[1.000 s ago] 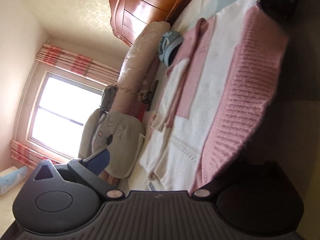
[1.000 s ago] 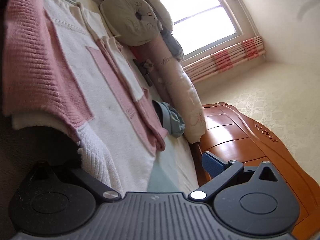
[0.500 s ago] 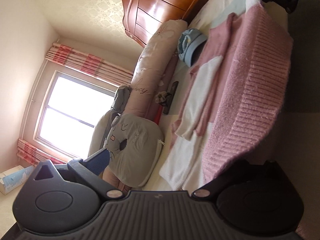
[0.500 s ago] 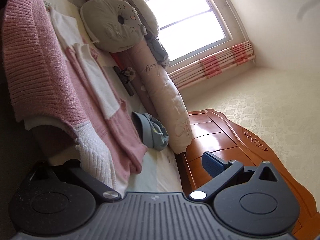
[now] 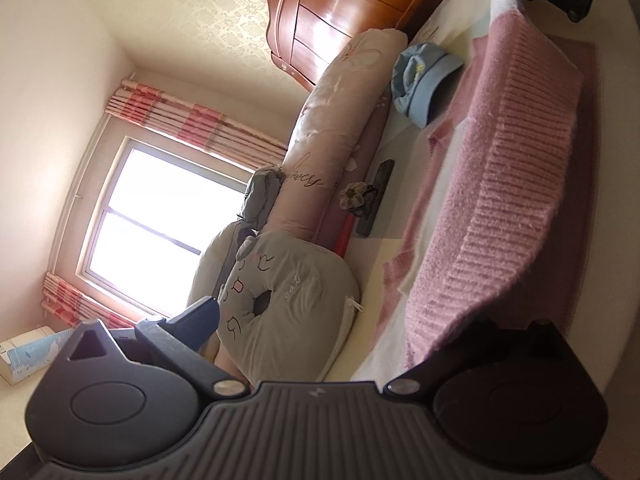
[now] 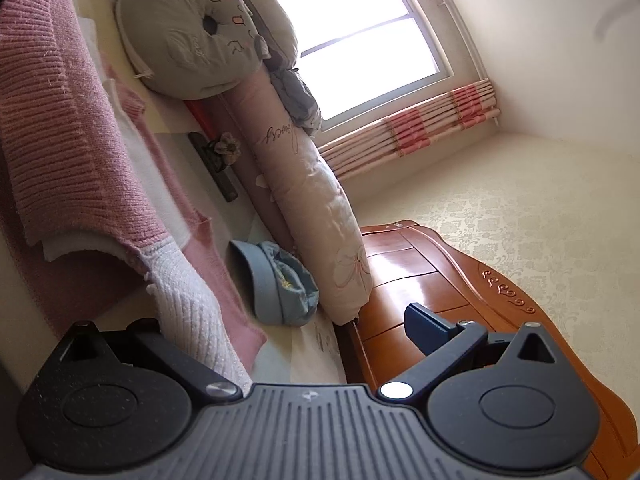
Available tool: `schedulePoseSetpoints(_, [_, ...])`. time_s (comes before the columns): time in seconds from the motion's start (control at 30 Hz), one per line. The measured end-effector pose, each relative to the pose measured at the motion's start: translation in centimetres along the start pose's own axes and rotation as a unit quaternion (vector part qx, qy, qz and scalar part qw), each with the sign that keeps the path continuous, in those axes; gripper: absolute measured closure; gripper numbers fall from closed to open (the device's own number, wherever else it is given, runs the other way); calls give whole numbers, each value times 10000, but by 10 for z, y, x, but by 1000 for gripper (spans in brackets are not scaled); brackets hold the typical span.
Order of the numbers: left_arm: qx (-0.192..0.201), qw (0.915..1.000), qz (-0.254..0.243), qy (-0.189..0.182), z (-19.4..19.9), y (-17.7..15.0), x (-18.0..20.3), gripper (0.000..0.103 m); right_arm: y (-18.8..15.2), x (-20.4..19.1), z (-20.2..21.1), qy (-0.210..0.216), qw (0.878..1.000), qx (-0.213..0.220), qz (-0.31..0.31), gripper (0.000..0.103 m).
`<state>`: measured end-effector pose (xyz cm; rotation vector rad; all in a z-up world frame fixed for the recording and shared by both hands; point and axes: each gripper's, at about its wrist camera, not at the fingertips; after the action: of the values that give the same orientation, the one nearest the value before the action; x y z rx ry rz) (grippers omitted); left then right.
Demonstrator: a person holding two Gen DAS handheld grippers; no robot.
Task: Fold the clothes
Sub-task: 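Lift the hem with both grippers and fold it over toward the collar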
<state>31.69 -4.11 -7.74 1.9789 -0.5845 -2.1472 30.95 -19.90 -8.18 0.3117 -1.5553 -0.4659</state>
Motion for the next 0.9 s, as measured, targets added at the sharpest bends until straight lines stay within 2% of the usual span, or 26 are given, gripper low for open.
schedulePoseSetpoints(0.23, [-129, 9998, 164, -57, -49, -11, -4, 0, 1, 0, -45, 1, 10000, 11, -39, 0])
schedulePoseSetpoints(0.37, [-182, 9997, 93, -107, -76, -17, -1, 0, 1, -7, -74, 90, 10000, 9, 28, 0])
schedulePoseSetpoints(0.5, [-412, 9978, 449, -248, -108, -25, 1, 0, -5, -17, -100, 369, 9990, -193, -161, 0])
schedulePoseSetpoints(0.57, [-635, 9949, 640, -454, -121, -34, 9, 0, -9, -23, -112, 531, 9977, -319, -287, 0])
schedulePoseSetpoints(0.6, [-792, 9910, 844, -679, -126, -39, 13, 1, -10, -25, -119, 612, 9968, -381, -349, 0])
schedulePoseSetpoints(0.67, [-1064, 9815, 1417, -729, -131, -50, 10, 1, -18, -33, -125, 858, 9929, -585, -577, 0])
schedulePoseSetpoints(0.77, [-1114, 9742, 1777, -828, -122, -57, -2, 1, -26, -32, -112, 794, 9927, -508, -753, 0])
schedulePoseSetpoints(0.9, [-952, 9818, 1386, -879, -95, -57, -1, 1, -36, -22, -87, 995, 9924, -383, -620, 0])
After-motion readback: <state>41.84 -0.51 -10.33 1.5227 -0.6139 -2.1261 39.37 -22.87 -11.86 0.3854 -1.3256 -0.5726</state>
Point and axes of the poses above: each gripper's, at about its wrist camera, not at the fingertips, and z roughly against the way its jaws point, x to its right, y to its top, and after that the axes turned 12 degrees about x, right-handed
